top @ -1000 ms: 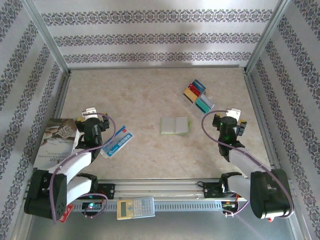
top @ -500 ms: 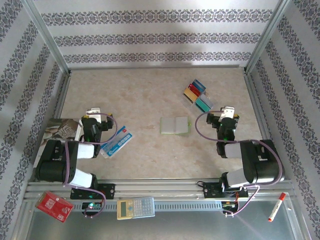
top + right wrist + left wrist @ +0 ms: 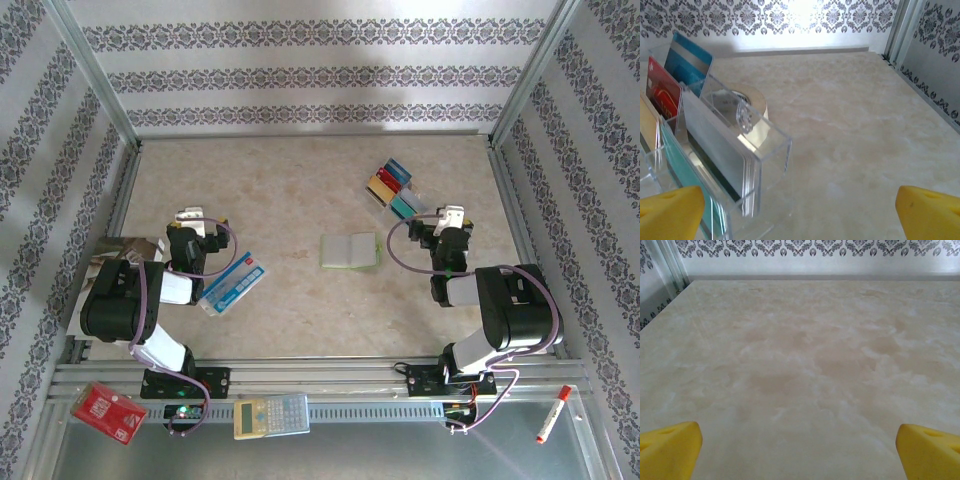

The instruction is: Take the credit cards out of the card holder

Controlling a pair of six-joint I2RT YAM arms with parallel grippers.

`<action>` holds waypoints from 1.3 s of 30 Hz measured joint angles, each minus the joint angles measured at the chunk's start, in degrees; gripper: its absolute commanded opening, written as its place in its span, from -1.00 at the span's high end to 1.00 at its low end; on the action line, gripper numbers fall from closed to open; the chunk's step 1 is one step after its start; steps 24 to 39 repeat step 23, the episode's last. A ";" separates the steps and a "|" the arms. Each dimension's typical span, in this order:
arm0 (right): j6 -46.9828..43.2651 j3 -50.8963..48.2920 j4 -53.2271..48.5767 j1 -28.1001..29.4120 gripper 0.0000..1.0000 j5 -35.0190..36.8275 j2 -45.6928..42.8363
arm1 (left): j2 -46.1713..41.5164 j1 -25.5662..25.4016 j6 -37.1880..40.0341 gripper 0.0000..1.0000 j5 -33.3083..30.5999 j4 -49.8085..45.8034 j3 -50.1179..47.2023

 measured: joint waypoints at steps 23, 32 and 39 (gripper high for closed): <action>0.02 0.28 -3.02 0.00 -0.96 0.00 0.00 | 0.00 0.00 0.46 -1.00 6.03 -4.33 1.77; 0.02 0.28 -3.02 0.00 -0.96 0.00 0.00 | 0.00 0.00 0.46 -1.00 6.03 -4.33 1.77; 0.02 0.28 -3.02 0.00 -0.96 0.00 0.00 | 0.00 0.00 0.46 -1.00 6.03 -4.33 1.77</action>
